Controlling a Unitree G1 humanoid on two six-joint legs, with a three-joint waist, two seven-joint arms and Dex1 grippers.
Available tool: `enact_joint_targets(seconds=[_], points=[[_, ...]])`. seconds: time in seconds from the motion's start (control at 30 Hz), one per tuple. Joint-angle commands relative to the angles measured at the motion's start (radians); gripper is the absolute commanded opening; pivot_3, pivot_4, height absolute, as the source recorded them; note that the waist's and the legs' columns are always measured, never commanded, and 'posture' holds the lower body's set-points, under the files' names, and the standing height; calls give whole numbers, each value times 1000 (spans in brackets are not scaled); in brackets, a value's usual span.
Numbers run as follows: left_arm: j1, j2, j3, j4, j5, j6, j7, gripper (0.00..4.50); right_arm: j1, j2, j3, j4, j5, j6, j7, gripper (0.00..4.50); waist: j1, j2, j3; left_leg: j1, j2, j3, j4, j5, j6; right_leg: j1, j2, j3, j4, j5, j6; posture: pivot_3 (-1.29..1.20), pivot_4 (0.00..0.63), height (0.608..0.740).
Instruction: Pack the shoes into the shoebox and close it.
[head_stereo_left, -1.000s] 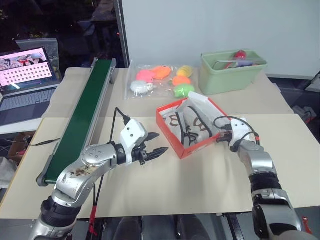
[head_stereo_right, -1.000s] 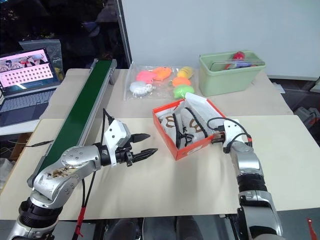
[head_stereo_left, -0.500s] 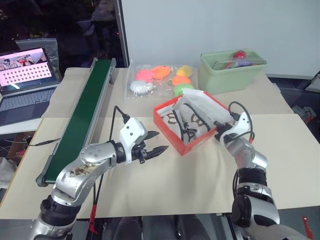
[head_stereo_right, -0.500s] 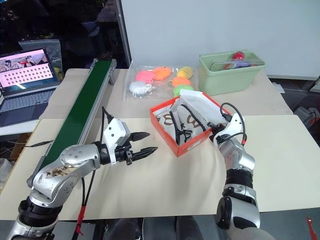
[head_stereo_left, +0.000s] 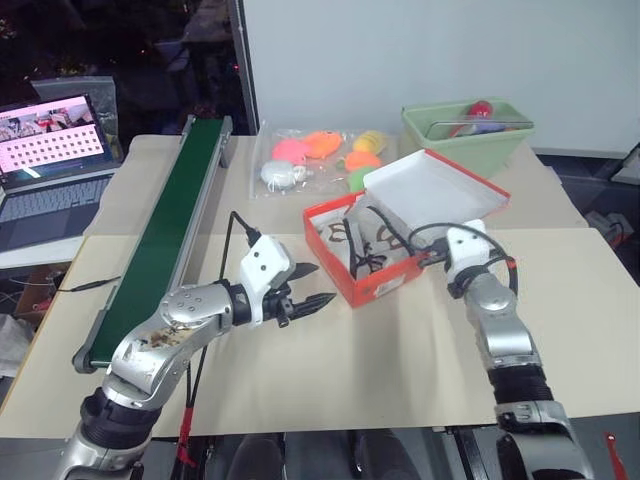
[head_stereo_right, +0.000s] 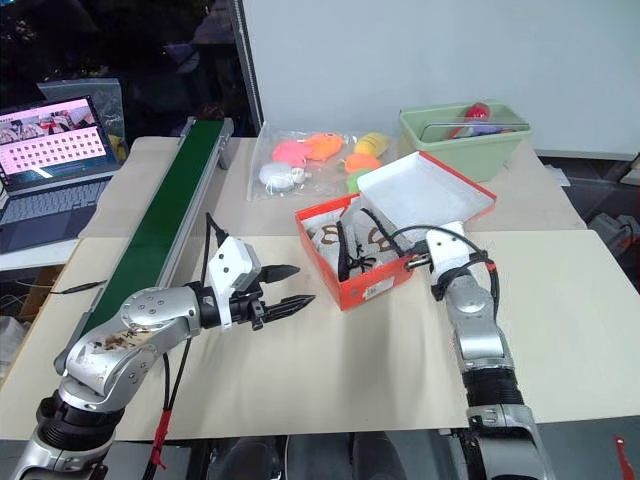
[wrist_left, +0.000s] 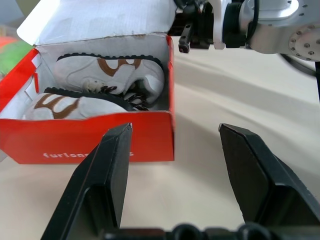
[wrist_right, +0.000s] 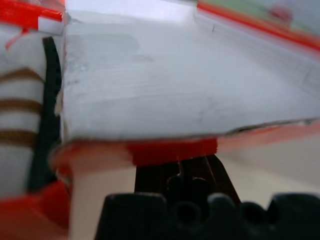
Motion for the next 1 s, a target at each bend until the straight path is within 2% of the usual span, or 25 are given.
enact_joint_targets(seconds=[0.03,0.37,0.53,0.77,0.9,1.0], points=[[-22,2,3,-9,3,-9,-10,2934,-1,-53,28,-87,-140,-97,-79,36,0,0,0,0,0,0,0,0,0,0,0,0,0,0,0,0,150,729],[-27,2,-1,1,5,-11,-15,2934,-2,-92,80,-167,-304,-173,-122,36,2,0,0,0,0,0,0,0,0,1,0,0,0,0,0,0,150,729],[-26,3,-3,-1,6,-12,-17,2934,15,-132,103,-202,-306,-267,-69,36,1,0,0,0,0,0,0,0,0,1,0,0,0,0,0,0,150,729],[-33,9,5,0,4,-7,-20,2934,91,-241,142,-468,-257,-383,149,36,4,0,0,0,0,-1,0,0,0,1,0,0,0,0,0,0,150,729],[-28,7,2,-2,3,-7,-18,2934,85,-230,99,-534,-146,-303,250,36,3,0,0,1,0,-1,0,0,0,2,0,0,0,0,0,0,150,729],[-21,1,-1,-5,3,-8,-12,2934,-31,-93,67,-551,76,43,342,36,-1,-1,0,3,1,-1,1,0,0,4,0,0,0,1,-1,0,150,729]])
